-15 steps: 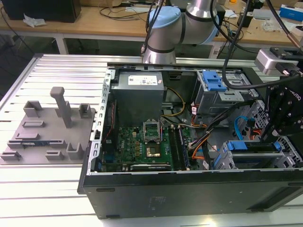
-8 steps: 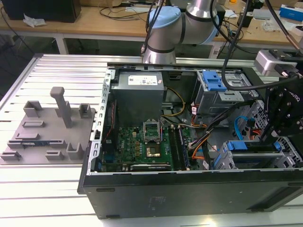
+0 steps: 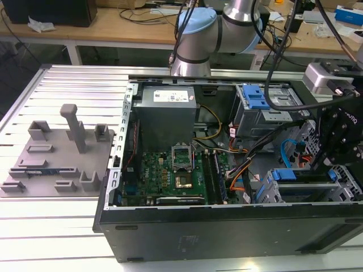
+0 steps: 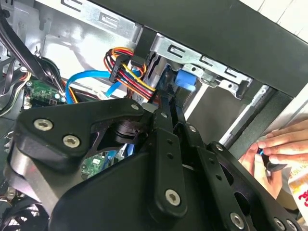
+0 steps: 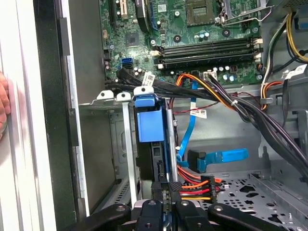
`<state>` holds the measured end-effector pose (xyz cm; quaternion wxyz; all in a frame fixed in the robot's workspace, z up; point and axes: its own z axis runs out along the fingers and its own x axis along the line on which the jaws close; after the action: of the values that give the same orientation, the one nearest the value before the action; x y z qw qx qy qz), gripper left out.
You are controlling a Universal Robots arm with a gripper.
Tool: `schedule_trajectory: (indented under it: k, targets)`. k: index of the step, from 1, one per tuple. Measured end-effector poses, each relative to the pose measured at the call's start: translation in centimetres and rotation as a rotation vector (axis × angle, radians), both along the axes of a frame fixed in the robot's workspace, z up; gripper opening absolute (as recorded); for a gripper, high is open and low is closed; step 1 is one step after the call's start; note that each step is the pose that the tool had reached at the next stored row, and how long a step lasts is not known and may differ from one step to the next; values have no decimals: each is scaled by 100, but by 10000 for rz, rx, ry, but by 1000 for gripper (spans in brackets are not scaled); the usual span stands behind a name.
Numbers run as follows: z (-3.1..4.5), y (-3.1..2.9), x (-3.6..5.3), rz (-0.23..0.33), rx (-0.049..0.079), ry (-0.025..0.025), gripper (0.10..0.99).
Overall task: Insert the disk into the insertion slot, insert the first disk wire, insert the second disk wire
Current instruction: 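Insert the first disk wire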
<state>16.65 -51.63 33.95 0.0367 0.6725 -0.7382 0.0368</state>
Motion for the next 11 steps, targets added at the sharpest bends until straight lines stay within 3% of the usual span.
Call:
schedule_trajectory:
  k: [7, 8, 9, 11]
  targets:
    - [-30, -1, -2, -1, -3, 4, 176]
    - [-26, -1, -1, 0, -3, 2, 235]
    - [3, -1, -1, 0, -5, 2, 302]
    - [56, 0, -2, 0, -7, 2, 302]
